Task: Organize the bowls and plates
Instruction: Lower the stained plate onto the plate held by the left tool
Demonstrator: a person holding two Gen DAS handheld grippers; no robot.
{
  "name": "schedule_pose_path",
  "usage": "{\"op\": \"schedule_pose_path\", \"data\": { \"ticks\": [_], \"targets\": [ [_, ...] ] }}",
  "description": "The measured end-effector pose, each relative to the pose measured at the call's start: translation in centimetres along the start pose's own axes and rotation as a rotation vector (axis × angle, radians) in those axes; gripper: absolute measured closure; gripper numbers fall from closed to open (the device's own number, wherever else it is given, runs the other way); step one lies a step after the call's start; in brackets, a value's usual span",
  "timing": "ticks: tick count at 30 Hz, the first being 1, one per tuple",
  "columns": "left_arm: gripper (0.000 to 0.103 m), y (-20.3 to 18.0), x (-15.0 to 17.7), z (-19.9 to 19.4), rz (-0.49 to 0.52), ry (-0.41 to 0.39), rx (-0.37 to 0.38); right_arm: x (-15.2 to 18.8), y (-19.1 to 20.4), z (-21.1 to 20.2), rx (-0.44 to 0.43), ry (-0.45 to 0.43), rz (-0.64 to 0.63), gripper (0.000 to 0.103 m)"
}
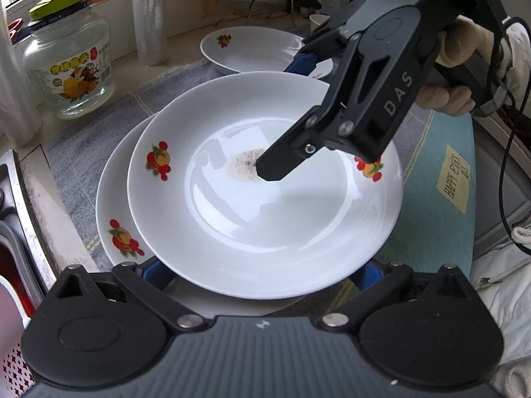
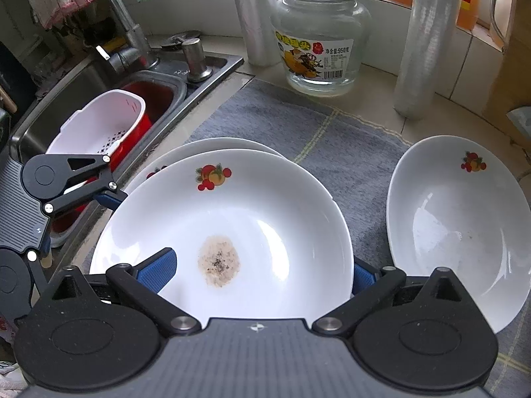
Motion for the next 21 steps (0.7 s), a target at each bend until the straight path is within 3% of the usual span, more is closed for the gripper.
{"op": "schedule_pose_path", "data": {
  "ticks": [6, 21],
  "targets": [
    [0.001, 0.18, -0.19, -0.01, 0.014, 0.034, -0.005, -0.04, -0.10, -0.31, 0.004, -0.004, 0.012, 0.000],
    [0.001, 0.29, -0.01, -0.53, 0.021, 0.034, -0.027, 0.29, -0.12, -0.70, 0.007, -0.011, 0.008, 0.000]
  ]
}}
Point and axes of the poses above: each gripper's, at about its wrist camera, not at the fingertips, and z roughly the way its jaws point, y to its left, x to its underside, the point moved 10 cm from there along z, roughly the way its jaws point, and after that the axes turned 1 degree about y, right-handed, at the moved point
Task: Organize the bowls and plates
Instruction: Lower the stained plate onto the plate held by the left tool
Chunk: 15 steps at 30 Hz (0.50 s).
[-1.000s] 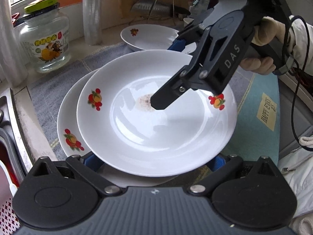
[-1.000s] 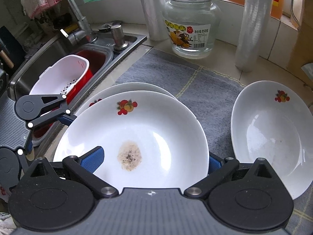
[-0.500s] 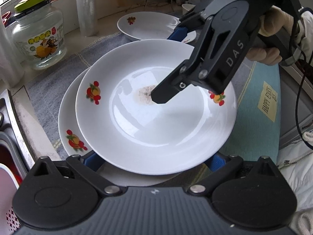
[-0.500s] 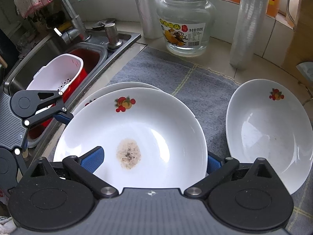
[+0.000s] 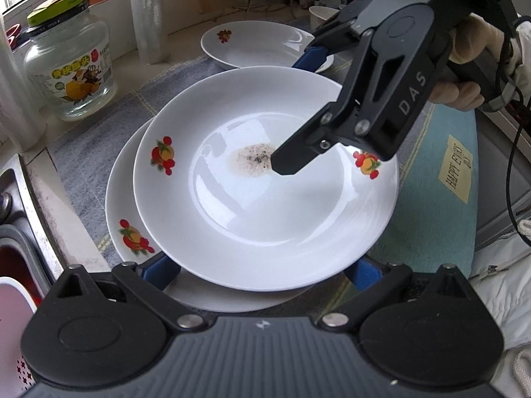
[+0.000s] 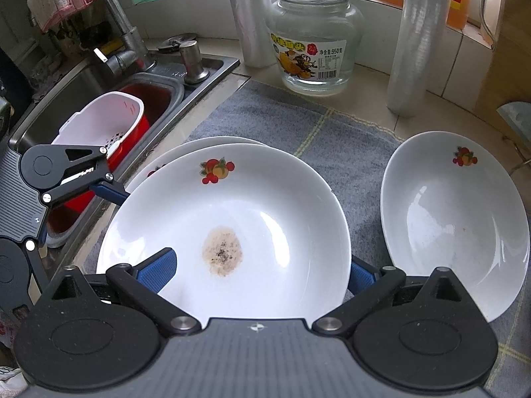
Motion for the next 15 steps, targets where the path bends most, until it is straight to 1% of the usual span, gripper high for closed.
{"op": "schedule_pose_path", "data": {
  "ticks": [7, 12, 15],
  "targets": [
    [0.001, -0.13, -0.05, -0.22, -0.009, 0.010, -0.019, -0.08, 0.00, 0.10, 0.007, 0.002, 0.009, 0.000],
    [0.001, 0.08, -0.07, -0.24, -0.019, 0.018, -0.012, -0.60, -0.26, 0.29, 0.015, -0.007, 0.020, 0.000],
    [0.001, -0.06, -0.04, -0.30, -0.027, 0.026, -0.022, -0.96, -0.33, 0.43, 0.020, -0.008, 0.016, 0.000]
  ]
}}
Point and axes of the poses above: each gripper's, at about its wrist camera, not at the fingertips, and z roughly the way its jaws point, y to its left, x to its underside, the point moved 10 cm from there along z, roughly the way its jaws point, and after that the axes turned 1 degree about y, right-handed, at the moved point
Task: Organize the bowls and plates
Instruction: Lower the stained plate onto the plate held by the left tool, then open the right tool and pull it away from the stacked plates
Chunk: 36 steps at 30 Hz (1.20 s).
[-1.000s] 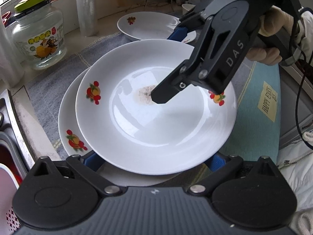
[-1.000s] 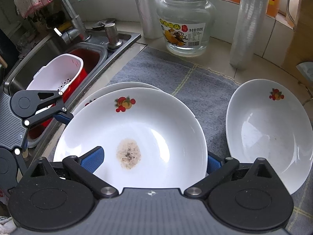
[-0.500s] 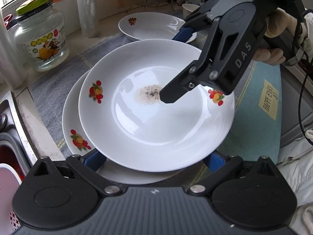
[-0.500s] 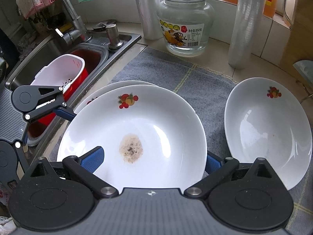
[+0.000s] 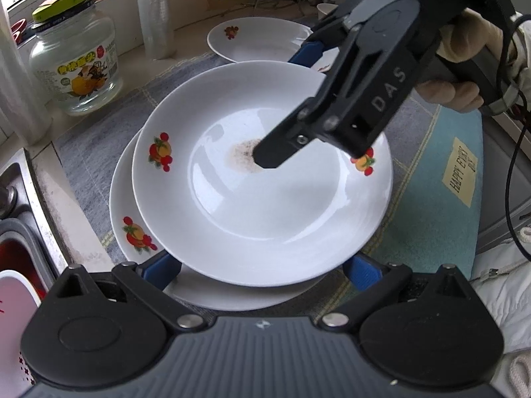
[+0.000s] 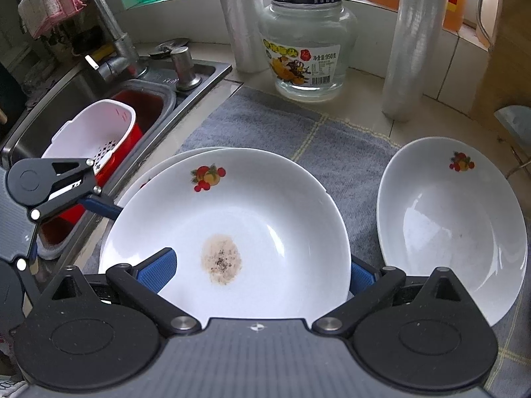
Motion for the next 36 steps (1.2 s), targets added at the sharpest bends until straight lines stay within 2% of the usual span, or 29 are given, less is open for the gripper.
{"op": "schedule_pose_path", "data": {
  "ticks": [8, 22, 36],
  "targets": [
    [0.001, 0.25, -0.14, -0.12, -0.053, 0.004, -0.001, -0.63, 0.04, 0.79, 0.029, 0.012, -0.036, 0.000],
    [0.000, 0.01, -0.42, 0.51, -0.066, 0.107, -0.056, -0.43, -0.10, 0.48, 0.038, 0.001, -0.050, 0.000],
    [0.001, -0.15, -0.23, 0.43, -0.083, 0.081, -0.091, -0.28, -0.28, 0.02, -0.025, -0.015, -0.034, 0.000]
  ]
}}
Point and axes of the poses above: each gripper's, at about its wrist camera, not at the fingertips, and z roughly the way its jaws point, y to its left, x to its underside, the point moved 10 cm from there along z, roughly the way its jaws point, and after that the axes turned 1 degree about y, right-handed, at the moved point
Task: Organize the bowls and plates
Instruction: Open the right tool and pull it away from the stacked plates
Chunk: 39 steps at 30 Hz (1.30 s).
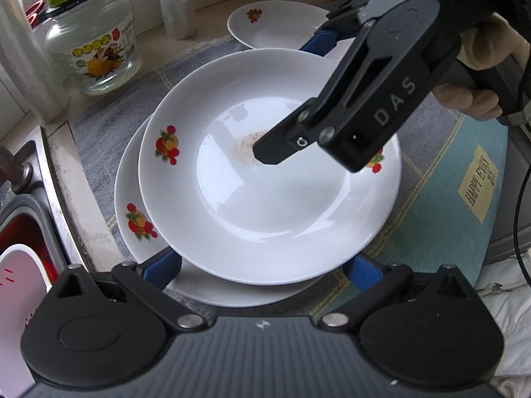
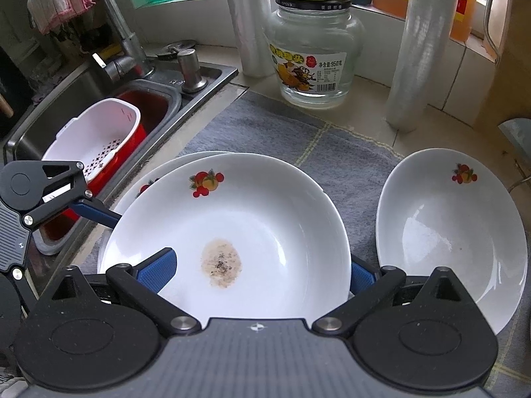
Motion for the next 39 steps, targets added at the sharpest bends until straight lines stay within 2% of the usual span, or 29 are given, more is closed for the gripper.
{"op": "schedule_pose_path", "data": {
  "ticks": [8, 12, 21, 26, 33, 39],
  "targets": [
    [0.001, -0.4, 0.1, -0.5, -0.032, -0.011, -0.073, -0.3, 0.5, 0.7, 0.025, 0.024, -0.052, 0.000],
    [0.001, -0.7, 0.3, -0.5, 0.001, -0.010, -0.128, -0.4, 1.1, 1.3, 0.024, 0.042, -0.086, 0.000],
    [0.001, -0.4, 0.5, -1.0, -0.033, -0.040, -0.131, -0.2, 1.1, 0.9, 0.014, 0.030, -0.086, 0.000],
    [0.001, -0.7, 1.0, -1.8, -0.039, -0.105, -0.163, 0.3, 0.9, -0.2, 0.032, -0.015, -0.102, 0.000],
    [0.001, -1.6, 1.2, -3.8, -0.088, -0.248, -0.166, 1.4, 0.3, -1.9, 0.027, -0.086, -0.059, 0.000],
    [0.001, -1.7, 0.5, -4.6, -0.122, -0.338, -0.176, 2.2, 0.3, -3.6, 0.100, -0.153, -0.049, 0.000]
  ]
}}
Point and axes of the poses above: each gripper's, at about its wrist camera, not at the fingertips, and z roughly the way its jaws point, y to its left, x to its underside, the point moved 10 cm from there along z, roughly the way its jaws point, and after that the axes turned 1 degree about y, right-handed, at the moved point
